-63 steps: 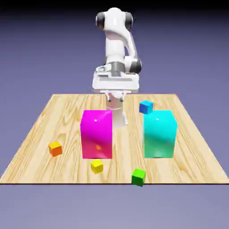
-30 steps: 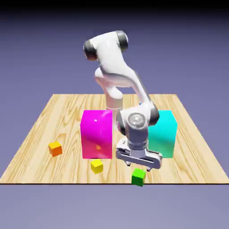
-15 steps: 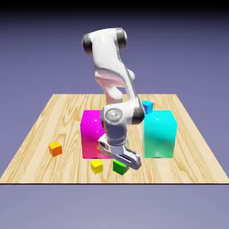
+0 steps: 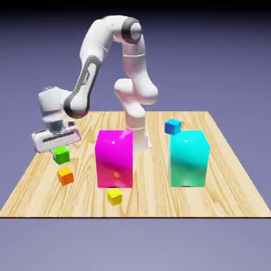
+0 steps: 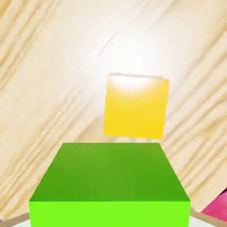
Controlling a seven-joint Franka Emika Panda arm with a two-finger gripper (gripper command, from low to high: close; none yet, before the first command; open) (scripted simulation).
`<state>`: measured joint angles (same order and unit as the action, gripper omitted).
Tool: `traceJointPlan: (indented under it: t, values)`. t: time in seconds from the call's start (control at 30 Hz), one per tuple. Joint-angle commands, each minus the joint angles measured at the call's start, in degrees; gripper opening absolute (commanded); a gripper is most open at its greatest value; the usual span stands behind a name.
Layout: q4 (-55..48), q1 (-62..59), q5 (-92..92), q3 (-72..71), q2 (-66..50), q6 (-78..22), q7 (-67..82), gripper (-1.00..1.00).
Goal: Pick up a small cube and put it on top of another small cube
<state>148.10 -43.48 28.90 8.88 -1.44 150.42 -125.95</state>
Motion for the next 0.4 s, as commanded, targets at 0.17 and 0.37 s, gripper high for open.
traceJointPlan:
  t: [0.17, 0.37]
  values:
    - [-1.78, 2.71, 9.5, -3.1, -8.3, 5.66, 7.37, -1.0]
    - [-1.67, 2.74, 8.89, -2.91, -7.78, 5.3, 6.9, 1.0]
